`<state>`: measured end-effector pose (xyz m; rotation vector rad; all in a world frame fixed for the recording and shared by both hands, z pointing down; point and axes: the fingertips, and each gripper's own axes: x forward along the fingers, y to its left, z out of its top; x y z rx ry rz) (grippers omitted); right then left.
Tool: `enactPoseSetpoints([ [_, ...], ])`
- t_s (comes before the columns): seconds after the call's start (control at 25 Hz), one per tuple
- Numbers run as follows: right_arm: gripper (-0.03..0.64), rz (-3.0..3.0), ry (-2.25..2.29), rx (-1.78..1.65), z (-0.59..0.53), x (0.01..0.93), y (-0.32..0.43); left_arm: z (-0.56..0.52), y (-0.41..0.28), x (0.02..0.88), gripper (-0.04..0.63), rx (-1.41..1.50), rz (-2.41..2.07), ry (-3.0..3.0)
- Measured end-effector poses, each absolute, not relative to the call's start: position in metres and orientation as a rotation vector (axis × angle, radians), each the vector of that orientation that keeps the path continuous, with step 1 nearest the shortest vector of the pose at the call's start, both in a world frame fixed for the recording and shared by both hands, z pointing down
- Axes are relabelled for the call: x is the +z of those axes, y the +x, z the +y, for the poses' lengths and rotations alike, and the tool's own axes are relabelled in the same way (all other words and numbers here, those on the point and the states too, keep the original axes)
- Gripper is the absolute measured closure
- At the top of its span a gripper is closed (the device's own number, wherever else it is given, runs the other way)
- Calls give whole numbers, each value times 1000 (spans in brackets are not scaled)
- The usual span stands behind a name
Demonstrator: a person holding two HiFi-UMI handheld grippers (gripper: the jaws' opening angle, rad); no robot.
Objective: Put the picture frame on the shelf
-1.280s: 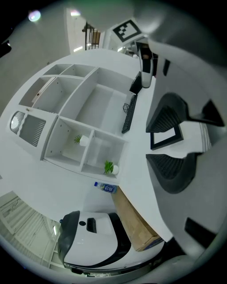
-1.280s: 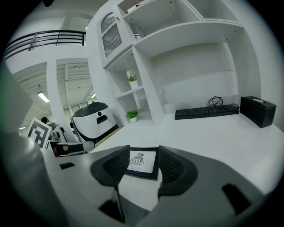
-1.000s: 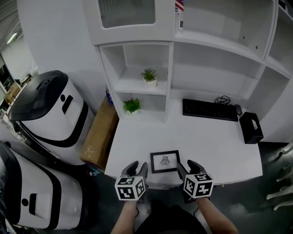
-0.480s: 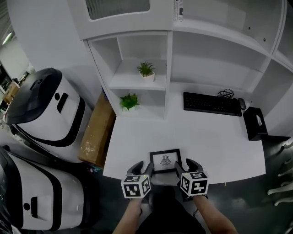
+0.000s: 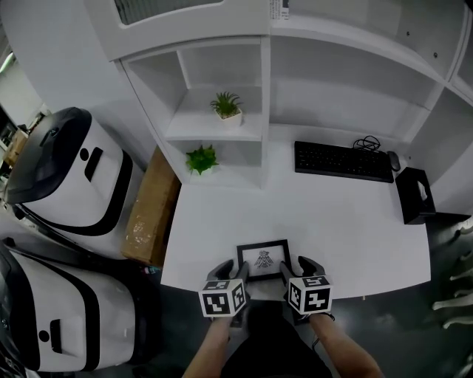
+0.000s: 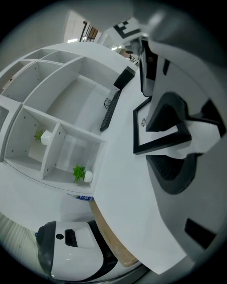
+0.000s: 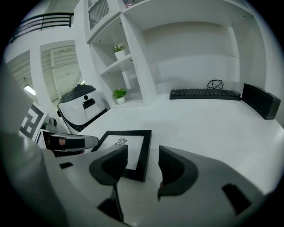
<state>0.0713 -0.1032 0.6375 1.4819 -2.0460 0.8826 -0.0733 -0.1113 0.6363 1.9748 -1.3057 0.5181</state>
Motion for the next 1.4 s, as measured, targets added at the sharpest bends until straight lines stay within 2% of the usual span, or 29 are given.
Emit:
enactPoseSetpoints([
  [0.52,403,-1975,1405,841,-107,654,70,-112,-68,651,449,632,-1322,1916],
  [0.8,431,-1943,1360,788,-107,658,67,-112,-66,654,451,664,-1322,1897],
  [0.96,490,-1924,1345,753,-107,660,60,-111,-64,654,457,648,-1308,1890],
  [1.4,515,-1932,1374,782,-102,656,62,-108,-64,650,476,621,-1297,1924],
])
